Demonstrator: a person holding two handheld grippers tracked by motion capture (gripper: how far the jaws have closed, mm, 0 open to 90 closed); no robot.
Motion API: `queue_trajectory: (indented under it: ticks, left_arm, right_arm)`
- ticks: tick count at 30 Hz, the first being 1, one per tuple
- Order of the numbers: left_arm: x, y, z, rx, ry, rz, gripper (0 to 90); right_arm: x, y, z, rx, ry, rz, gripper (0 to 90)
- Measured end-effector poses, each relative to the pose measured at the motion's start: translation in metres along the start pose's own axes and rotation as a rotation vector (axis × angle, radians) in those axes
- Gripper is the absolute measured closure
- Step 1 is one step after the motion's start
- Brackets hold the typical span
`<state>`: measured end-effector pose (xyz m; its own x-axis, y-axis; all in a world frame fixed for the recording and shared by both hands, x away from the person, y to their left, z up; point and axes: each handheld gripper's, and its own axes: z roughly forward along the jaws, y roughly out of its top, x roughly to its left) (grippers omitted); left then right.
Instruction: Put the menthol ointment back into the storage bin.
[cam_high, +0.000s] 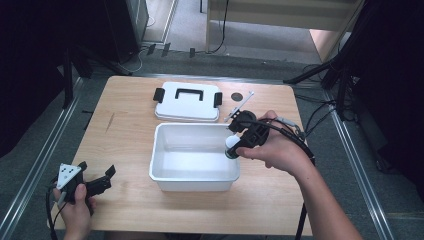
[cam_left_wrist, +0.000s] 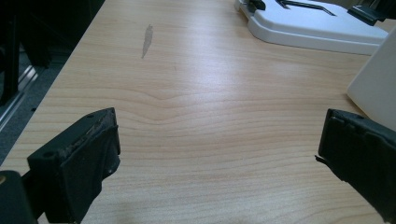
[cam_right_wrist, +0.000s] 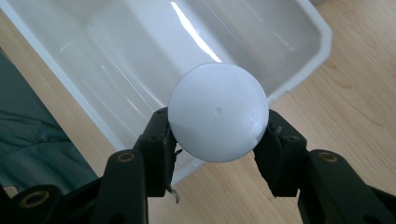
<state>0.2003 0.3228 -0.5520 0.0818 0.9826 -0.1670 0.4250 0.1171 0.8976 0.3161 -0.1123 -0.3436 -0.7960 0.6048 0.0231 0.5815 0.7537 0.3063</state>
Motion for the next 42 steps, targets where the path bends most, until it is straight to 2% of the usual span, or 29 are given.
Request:
queue_trajectory:
  ticks: [6,10,13,15,16,17,18,19,23,28,34,36,37,42]
  left_arm:
    - [0.0,0.0,0.0,-0.001,0.0,0.0,0.0]
    - [0.0,0.0,0.0,-0.001,-0.001,-0.002,0.0]
    - [0.0,0.0,0.0,0.0,-0.002,-0.004,0.0]
    - [0.001,0.0,0.0,0.001,-0.002,-0.002,0.0]
    - [0.001,0.0,0.0,0.001,-0.002,-0.002,0.0]
    - [0.001,0.0,0.0,0.001,-0.003,-0.004,0.0]
    - [0.001,0.0,0.0,0.001,-0.003,-0.004,0.0]
    - [0.001,0.0,0.0,0.001,-0.004,-0.004,0.0]
    - [0.001,0.0,0.0,0.002,-0.005,-0.004,0.0]
    - [0.001,0.0,0.0,0.002,-0.005,-0.005,0.0]
    - [0.001,0.0,0.0,0.001,-0.005,-0.007,0.0]
    - [0.001,0.0,0.0,0.0,-0.005,-0.008,0.0]
    - [0.001,0.0,0.0,0.001,-0.006,-0.008,0.0]
    - [0.001,0.0,0.0,0.0,-0.005,-0.007,0.0]
  right_arm:
    - [0.01,0.009,0.017,0.016,0.022,-0.036,52.2]
    - [0.014,0.013,0.042,0.048,0.04,-0.058,52.2]
    - [0.015,0.014,0.052,0.061,0.046,-0.058,52.2]
    - [0.016,0.015,0.067,0.078,0.061,-0.061,52.2]
    - [0.016,0.015,0.067,0.078,0.061,-0.061,52.2]
    - [0.018,0.016,0.077,0.094,0.059,-0.064,52.2]
    - [0.018,0.016,0.077,0.094,0.059,-0.064,52.2]
    - [0.019,0.016,0.085,0.105,0.066,-0.066,52.2]
    - [0.022,0.016,0.098,0.122,0.063,-0.076,52.2]
    - [0.025,0.017,0.11,0.144,0.063,-0.088,52.2]
    - [0.032,0.017,0.126,0.213,0.02,-0.139,52.0]
    - [0.033,0.017,0.127,0.219,0.01,-0.153,52.0]
    - [0.034,0.017,0.129,0.234,-0.011,-0.165,51.9]
    - [0.034,0.017,0.129,0.245,-0.015,-0.171,51.8]
